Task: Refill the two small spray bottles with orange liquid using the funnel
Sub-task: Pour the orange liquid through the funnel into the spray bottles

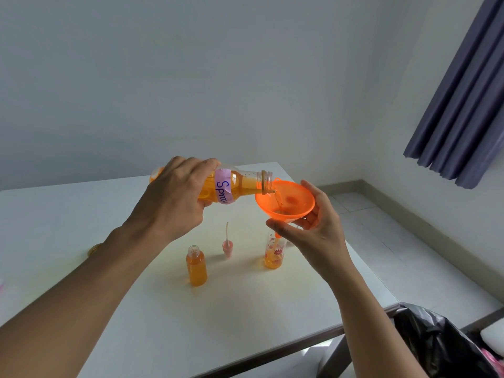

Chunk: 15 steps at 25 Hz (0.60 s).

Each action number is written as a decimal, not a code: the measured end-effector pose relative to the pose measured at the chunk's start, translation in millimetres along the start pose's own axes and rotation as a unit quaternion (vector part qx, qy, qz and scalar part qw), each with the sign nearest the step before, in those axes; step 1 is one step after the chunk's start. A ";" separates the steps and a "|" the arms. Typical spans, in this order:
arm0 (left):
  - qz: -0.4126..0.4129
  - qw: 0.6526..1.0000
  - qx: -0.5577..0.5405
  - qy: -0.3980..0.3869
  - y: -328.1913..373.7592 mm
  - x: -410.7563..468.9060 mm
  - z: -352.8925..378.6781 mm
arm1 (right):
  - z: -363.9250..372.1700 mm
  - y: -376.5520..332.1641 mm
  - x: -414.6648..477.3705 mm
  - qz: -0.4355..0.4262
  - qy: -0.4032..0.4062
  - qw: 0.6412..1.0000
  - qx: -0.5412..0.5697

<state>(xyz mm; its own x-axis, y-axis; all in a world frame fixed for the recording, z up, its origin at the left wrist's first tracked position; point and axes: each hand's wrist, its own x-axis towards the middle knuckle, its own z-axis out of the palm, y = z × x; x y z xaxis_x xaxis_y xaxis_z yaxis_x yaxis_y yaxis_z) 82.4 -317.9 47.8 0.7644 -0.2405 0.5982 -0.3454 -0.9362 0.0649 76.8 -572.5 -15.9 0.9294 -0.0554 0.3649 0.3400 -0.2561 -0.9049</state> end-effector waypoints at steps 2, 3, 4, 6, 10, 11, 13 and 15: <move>0.000 1.000 0.002 -0.002 0.1 -0.3 -0.2 | -0.3 0.5 0.1 -0.001 0.000 1.000 0.001; 0.000 1.000 0.004 -0.002 -0.1 -0.3 -0.5 | -0.3 0.6 0.3 -0.001 -0.001 1.000 0.001; 0.001 1.000 0.005 -0.002 0.0 -0.4 -0.7 | -0.2 0.9 0.4 0.000 -0.001 1.000 0.002; 0.000 1.000 0.007 -0.001 -0.2 -0.4 -1.1 | 0.1 1.0 0.5 0.001 -0.003 1.000 0.005; 0.002 1.000 0.008 0.002 -0.2 -0.4 -1.6 | 0.0 0.7 0.5 0.001 -0.005 1.000 0.003; 0.002 1.000 0.008 0.002 -0.1 -0.4 -1.6 | -0.1 0.6 0.4 0.000 -0.005 1.000 0.003; 0.001 1.000 0.009 0.003 0.0 -0.3 -1.4 | -0.1 0.4 0.3 -0.001 -0.005 1.000 0.000; 0.004 1.000 0.010 0.004 0.0 -0.2 -1.3 | -0.3 0.6 0.0 -0.002 -0.005 1.000 -0.001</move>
<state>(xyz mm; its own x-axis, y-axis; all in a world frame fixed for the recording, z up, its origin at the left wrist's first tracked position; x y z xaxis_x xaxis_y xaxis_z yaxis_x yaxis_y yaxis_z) 81.5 -317.5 48.7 0.7579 -0.2455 0.6044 -0.3403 -0.9392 0.0453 77.0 -572.9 -16.3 0.9293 -0.0445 0.3665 0.3436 -0.2591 -0.9027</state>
